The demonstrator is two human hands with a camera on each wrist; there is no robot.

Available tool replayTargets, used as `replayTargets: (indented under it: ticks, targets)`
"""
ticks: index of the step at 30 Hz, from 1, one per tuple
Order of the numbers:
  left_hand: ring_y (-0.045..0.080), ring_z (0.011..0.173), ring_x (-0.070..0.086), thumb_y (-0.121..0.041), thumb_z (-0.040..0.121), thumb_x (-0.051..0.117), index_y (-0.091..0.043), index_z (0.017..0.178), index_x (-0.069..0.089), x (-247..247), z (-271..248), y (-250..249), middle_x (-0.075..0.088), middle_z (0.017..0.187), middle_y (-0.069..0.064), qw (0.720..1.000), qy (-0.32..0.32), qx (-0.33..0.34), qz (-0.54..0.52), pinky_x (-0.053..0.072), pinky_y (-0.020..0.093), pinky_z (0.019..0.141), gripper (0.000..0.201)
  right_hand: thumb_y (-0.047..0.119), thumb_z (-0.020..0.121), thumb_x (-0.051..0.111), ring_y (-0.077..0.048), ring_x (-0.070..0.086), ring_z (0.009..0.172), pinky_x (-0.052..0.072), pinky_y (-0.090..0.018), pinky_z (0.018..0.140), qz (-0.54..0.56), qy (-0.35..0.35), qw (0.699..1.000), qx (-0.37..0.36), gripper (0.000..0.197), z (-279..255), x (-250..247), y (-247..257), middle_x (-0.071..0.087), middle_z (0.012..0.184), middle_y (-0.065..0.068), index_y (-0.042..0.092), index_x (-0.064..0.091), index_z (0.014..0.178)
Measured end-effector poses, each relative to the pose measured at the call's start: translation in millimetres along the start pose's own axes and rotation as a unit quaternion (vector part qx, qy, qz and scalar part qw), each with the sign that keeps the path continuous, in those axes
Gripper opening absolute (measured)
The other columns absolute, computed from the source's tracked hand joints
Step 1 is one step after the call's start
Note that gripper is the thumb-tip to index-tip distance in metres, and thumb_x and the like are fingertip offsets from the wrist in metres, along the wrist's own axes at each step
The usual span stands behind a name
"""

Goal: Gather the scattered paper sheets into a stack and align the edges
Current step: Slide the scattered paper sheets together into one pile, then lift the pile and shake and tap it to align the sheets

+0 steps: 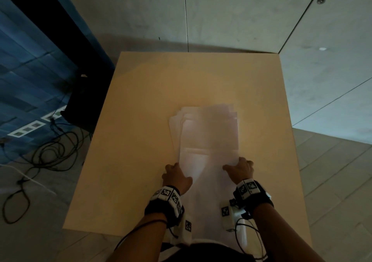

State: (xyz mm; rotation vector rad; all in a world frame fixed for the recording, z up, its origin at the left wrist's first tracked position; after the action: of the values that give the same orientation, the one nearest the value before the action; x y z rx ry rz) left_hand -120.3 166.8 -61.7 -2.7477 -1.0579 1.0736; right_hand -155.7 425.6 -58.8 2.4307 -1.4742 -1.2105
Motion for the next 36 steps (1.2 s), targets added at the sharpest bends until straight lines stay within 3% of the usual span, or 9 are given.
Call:
replayTargets:
  ticks: [3, 10, 15, 20, 25, 28, 30, 32, 36]
  targets:
    - [0.042, 0.124, 0.043, -0.046, 0.081, 0.061, -0.015, 0.144, 0.031, 0.2, 0.3, -0.4, 0.031, 0.139, 0.015, 1.000, 0.000, -0.003, 0.000, 0.040, 0.044, 0.106, 0.076, 0.021, 0.077, 0.074, -0.038, 0.053, 0.118, 0.046, -0.039, 0.091, 0.075, 0.017, 0.997, 0.013, 0.069, 0.8, 5.6, -4.0, 0.053, 0.132, -0.021, 0.005, 0.040, 0.134]
    - [0.042, 0.127, 0.039, -0.046, 0.083, 0.060, -0.014, 0.144, 0.030, 0.8, 2.4, 0.1, 0.028, 0.141, 0.014, 1.000, 0.002, -0.005, -0.006, 0.038, 0.043, 0.108, 0.076, 0.012, 0.080, 0.068, -0.039, 0.056, 0.115, 0.046, -0.036, 0.086, 0.107, 0.031, 0.994, 0.009, 0.062, 1.9, 9.3, -9.2, 0.056, 0.130, -0.021, 0.008, 0.041, 0.136]
    - [0.042, 0.128, 0.037, -0.045, 0.084, 0.059, -0.013, 0.145, 0.028, 2.1, 3.1, 0.4, 0.027, 0.143, 0.016, 1.000, 0.002, -0.007, -0.007, 0.037, 0.042, 0.109, 0.075, 0.006, 0.070, 0.073, -0.038, 0.060, 0.107, 0.051, -0.051, 0.092, 0.122, 0.055, 0.991, -0.015, 0.052, 8.5, 13.6, -10.4, 0.062, 0.120, -0.022, 0.004, 0.055, 0.119]
    - [0.042, 0.130, 0.037, -0.045, 0.085, 0.058, -0.012, 0.146, 0.028, 2.6, 6.3, -0.6, 0.025, 0.145, 0.017, 1.000, 0.003, -0.007, -0.013, 0.037, 0.042, 0.108, 0.075, 0.011, 0.054, 0.079, -0.035, 0.063, 0.103, 0.050, -0.054, 0.096, 0.149, 0.124, 0.980, -0.048, 0.046, 8.0, 14.3, -1.7, 0.069, 0.110, -0.014, 0.028, 0.066, 0.094]
    - [0.038, 0.132, 0.038, -0.049, 0.078, 0.066, -0.019, 0.146, 0.032, -11.8, 15.4, 5.3, 0.029, 0.147, 0.015, 0.993, -0.017, 0.007, -0.113, 0.037, 0.041, 0.109, 0.083, -0.001, 0.072, 0.071, -0.029, 0.064, 0.101, 0.052, -0.047, 0.094, 0.142, 0.121, 0.971, -0.147, 0.037, -30.3, -9.8, 46.4, 0.070, 0.104, -0.008, 0.027, 0.065, 0.096]
    - [0.033, 0.137, 0.036, -0.045, 0.068, 0.081, -0.020, 0.152, 0.021, -30.7, 20.0, 3.5, 0.028, 0.155, 0.011, 0.971, -0.014, 0.026, -0.239, 0.037, 0.045, 0.111, 0.106, 0.005, 0.073, 0.072, -0.025, 0.066, 0.098, 0.054, -0.048, 0.089, 0.126, 0.109, 0.960, -0.226, 0.038, -53.8, -27.8, 77.9, 0.072, 0.103, -0.004, 0.030, 0.067, 0.101]
    - [0.027, 0.132, 0.041, -0.019, 0.076, 0.081, -0.027, 0.151, 0.018, -47.3, 8.8, -5.2, 0.036, 0.147, -0.001, 0.924, 0.011, 0.042, -0.379, 0.044, 0.047, 0.101, 0.098, 0.009, 0.073, 0.074, -0.024, 0.068, 0.095, 0.056, -0.048, 0.084, 0.125, 0.097, 0.948, -0.276, 0.037, -69.3, -46.1, 99.9, 0.073, 0.099, -0.003, 0.033, 0.068, 0.101]
    - [0.021, 0.119, 0.049, -0.007, 0.081, 0.074, -0.038, 0.139, 0.025, -68.2, -4.9, -23.4, 0.049, 0.131, -0.009, 0.883, 0.047, 0.099, -0.456, 0.049, 0.043, 0.088, 0.082, 0.012, 0.072, 0.075, -0.023, 0.069, 0.095, 0.057, -0.047, 0.082, 0.128, 0.090, 0.934, -0.322, 0.037, -85.6, -66.8, 123.4, 0.074, 0.099, -0.003, 0.038, 0.069, 0.097]
    - [0.023, 0.120, 0.059, -0.015, 0.071, 0.082, -0.022, 0.137, 0.044, -135.0, -40.7, -55.8, 0.062, 0.130, 0.003, 0.850, -0.004, 0.229, -0.475, 0.046, 0.051, 0.103, 0.076, 0.002, 0.074, 0.076, -0.021, 0.071, 0.098, 0.058, -0.037, 0.085, 0.152, 0.072, 0.906, -0.389, 0.040, -110.6, -113.8, 160.8, 0.075, 0.101, -0.003, 0.034, 0.070, 0.097]
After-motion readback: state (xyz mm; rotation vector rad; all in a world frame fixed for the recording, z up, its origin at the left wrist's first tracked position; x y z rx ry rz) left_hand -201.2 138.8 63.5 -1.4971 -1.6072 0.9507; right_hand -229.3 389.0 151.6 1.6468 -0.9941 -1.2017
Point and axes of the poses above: each hand's wrist, its own z-axis towards the middle knuckle, its own x-axis out of the palm, y = z × x, the point moved 10 cm from there along z, towards the middle knuckle
